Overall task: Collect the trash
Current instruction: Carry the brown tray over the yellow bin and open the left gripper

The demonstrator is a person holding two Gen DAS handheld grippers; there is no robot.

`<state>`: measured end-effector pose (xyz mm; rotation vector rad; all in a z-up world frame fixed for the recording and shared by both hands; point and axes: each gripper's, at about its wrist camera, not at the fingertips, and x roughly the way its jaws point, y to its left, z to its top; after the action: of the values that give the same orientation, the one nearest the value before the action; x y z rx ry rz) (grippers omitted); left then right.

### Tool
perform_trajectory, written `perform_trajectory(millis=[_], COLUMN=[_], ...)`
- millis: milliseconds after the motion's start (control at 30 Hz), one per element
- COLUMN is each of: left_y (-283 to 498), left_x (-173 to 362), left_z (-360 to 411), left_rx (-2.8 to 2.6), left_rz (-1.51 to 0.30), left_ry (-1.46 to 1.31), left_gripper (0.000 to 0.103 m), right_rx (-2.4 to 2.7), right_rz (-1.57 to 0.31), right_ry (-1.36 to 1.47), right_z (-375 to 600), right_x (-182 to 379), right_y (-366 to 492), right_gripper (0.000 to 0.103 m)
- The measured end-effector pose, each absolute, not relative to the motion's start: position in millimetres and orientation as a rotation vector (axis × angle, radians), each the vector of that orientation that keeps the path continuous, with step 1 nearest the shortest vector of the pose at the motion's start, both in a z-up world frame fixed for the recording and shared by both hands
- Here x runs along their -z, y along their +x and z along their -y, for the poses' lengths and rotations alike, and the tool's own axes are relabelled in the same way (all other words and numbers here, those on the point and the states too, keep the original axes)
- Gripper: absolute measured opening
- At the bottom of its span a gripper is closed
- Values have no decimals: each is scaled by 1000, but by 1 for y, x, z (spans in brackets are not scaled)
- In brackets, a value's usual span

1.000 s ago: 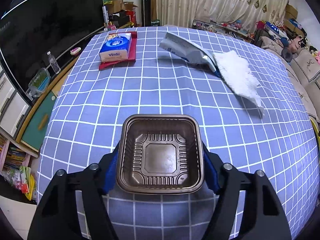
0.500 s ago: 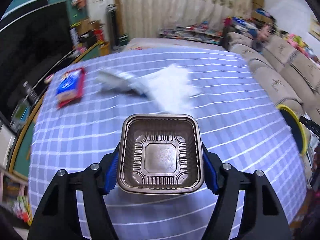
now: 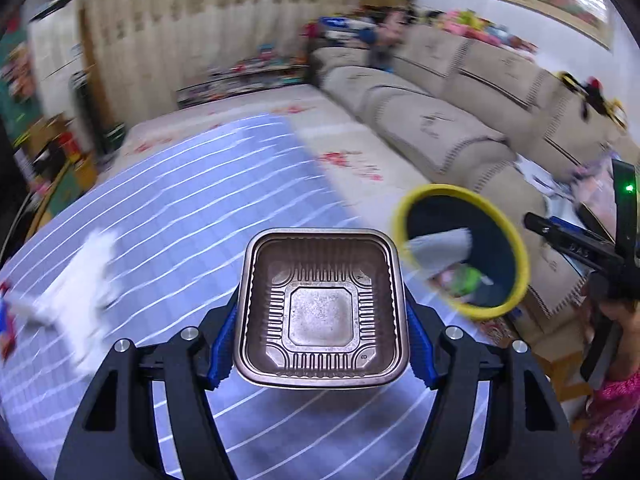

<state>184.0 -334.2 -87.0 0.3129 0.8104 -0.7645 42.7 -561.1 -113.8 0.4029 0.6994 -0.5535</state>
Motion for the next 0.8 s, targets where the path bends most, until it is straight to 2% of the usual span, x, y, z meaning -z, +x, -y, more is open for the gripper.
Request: perform_trajectory(millis=[367,667,733,800], left_y=[152,170,173,176], left_x=[126,174,179,178], left_z=[508,556,555,554], left_rx=[996,985,979,967], left_rz=[-912,-1010,-1016,-1014], left_ry=[461,468,468,451], left_gripper=[69,70,88,90], right_rx=[682,724,723,719], right_rz=[-676,-681,-683,-685], right_ry=[449,464,465,467], right_z=[609,627,628,628], right_x=[119,122,122,123], right_y=[-10,-25,-23,-22], right_gripper=[75,75,75,75])
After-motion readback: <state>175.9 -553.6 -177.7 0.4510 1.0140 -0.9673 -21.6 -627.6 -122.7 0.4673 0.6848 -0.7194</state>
